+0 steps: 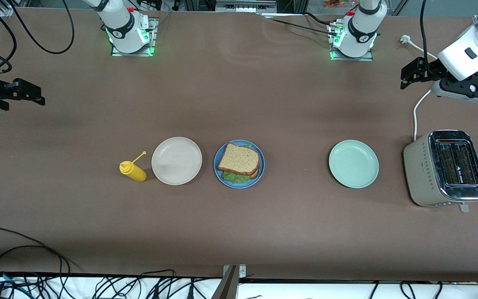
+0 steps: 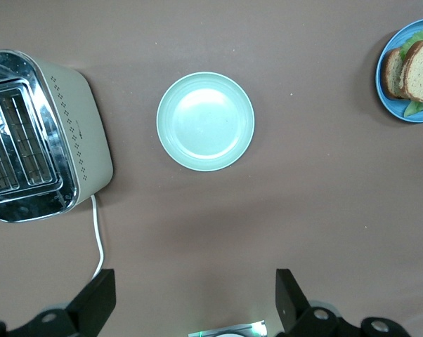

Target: Make sandwich in blue plate with both arms

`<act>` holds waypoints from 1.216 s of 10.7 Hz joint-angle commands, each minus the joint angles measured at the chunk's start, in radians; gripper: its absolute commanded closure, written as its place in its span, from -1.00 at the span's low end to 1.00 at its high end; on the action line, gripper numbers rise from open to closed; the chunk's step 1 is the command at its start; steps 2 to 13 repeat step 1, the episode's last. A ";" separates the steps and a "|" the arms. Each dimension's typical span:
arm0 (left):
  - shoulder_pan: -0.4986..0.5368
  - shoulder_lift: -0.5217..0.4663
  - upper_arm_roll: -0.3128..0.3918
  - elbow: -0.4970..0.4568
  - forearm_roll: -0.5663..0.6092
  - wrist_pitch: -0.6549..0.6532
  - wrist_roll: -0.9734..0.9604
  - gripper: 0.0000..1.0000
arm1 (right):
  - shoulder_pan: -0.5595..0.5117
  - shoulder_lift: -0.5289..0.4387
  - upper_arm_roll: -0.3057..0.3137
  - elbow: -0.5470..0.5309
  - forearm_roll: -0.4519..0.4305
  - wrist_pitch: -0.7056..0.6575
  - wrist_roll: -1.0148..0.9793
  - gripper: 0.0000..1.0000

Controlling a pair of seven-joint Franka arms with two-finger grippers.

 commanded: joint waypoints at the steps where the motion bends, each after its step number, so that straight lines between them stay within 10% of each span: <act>1: 0.013 0.002 -0.008 0.023 -0.010 -0.024 -0.011 -1.00 | 0.004 0.005 -0.002 0.026 -0.009 -0.023 -0.002 -1.00; 13: 0.013 0.002 -0.008 0.023 -0.010 -0.024 -0.011 -1.00 | 0.004 0.005 -0.002 0.026 -0.009 -0.023 -0.002 -1.00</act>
